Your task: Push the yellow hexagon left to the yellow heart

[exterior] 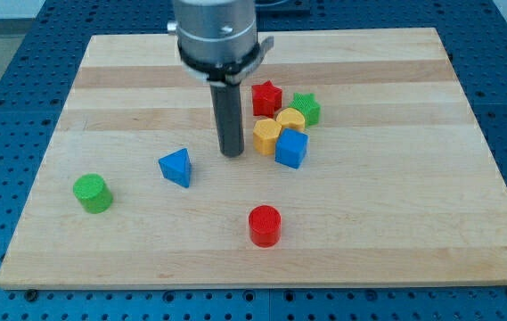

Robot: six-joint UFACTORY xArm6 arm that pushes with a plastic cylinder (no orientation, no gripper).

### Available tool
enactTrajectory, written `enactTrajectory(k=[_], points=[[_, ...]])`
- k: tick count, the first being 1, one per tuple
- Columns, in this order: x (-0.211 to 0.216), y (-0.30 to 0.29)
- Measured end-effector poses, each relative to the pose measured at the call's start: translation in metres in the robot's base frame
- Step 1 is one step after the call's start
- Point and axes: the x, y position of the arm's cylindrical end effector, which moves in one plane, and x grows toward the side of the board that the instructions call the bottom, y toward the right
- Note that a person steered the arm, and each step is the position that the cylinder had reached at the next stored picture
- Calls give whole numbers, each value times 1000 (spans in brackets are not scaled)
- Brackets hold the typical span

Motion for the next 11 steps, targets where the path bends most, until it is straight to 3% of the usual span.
enactTrajectory(k=[2,3,5,6,7,11], points=[[-88,46],[-89,47],[-65,-10],[-48,-13],[-6,-4],[4,7]])
